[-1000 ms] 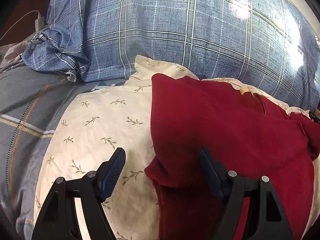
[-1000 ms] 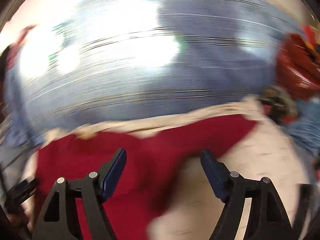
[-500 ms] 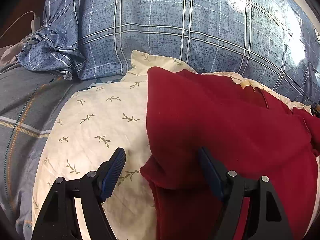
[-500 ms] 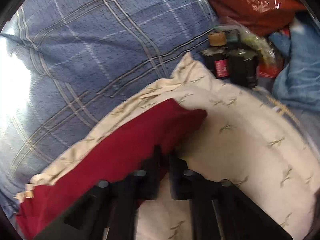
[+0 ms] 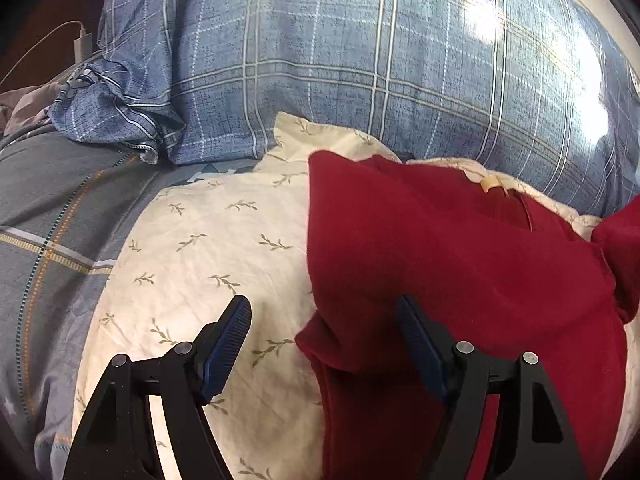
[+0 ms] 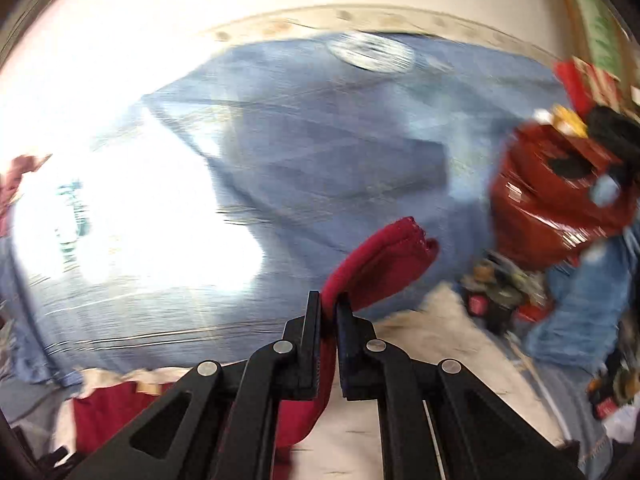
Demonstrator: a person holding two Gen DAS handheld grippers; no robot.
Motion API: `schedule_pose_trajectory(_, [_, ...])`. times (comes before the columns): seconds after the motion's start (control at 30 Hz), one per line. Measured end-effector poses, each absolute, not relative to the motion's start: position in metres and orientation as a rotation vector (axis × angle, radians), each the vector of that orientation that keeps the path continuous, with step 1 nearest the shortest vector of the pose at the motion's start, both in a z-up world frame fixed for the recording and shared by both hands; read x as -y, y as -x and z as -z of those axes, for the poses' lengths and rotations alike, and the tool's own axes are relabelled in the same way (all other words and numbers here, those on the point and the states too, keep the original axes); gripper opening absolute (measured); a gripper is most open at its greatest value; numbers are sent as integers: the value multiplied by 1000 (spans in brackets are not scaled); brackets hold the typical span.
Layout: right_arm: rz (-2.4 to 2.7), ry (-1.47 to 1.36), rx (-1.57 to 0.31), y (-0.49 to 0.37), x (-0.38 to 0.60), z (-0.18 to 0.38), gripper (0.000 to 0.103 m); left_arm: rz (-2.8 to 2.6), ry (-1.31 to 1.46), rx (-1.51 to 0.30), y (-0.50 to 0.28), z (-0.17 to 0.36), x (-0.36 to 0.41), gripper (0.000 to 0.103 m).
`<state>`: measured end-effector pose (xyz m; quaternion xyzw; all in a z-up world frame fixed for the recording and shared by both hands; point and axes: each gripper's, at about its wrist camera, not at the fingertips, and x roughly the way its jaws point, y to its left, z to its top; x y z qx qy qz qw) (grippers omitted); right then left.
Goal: Fold small clothes
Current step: 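Fold the held sleeve across the shirt body and open the right gripper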
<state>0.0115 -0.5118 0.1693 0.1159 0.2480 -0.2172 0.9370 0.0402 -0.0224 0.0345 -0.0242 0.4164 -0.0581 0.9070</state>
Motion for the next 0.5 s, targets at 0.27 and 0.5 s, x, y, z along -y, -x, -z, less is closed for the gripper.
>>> schedule_pose_trajectory(0.27, [221,-172,-536,-55,415,-173,6,113,90,-838,-35,-45,10,75])
schedule_pose_trajectory(0.5, [72,-124,-607,-66,351,-152,6,112,101,-831,-35,-48,5,75])
